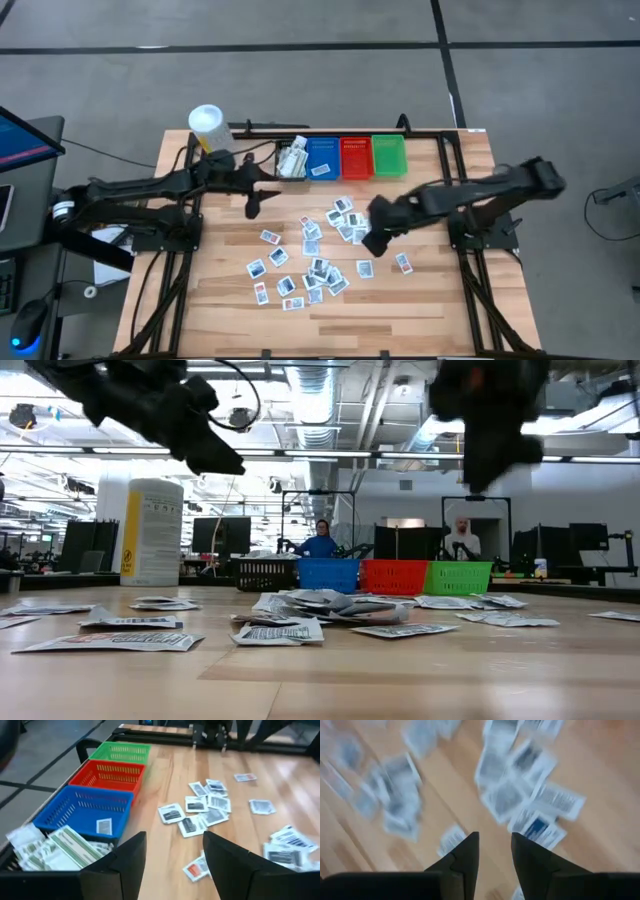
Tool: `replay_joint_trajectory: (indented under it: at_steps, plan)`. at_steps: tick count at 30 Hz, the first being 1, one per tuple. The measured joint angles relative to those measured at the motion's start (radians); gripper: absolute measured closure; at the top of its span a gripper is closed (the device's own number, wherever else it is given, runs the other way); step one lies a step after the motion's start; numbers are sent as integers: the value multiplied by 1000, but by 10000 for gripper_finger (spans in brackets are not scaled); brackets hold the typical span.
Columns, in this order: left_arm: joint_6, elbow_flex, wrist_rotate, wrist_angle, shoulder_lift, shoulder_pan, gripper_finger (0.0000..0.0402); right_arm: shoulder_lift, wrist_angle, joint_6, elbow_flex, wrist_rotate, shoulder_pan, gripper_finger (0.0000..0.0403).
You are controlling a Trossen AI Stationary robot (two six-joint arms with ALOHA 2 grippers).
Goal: Pick & Place First Aid Supplies
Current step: Put the orange ointment pack in the blue bin
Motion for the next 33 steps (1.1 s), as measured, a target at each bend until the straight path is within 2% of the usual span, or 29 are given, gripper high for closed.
replay_joint_trajectory:
  at_steps: [4,5,7,10,13,24,33]
  plan:
    - [-45,-63,1,4,-89,-18,205,-109,-31,178,-31,302,156,294]
    - [-50,-76,1,4,-104,-24,205,-122,-41,232,-50,353,191,294]
    - [-70,-103,1,4,-138,-35,205,-138,-39,329,-102,381,257,294]
    - [-74,-126,1,5,-167,-48,205,-135,-25,499,-182,361,328,294]
    - [-71,-129,-1,17,-171,-47,205,-107,51,584,-238,318,379,294]
    - [-19,-130,-17,131,-138,-47,205,108,83,580,-252,211,419,291]
    - [-19,-130,-19,149,-134,-46,205,242,92,592,-252,105,415,253]
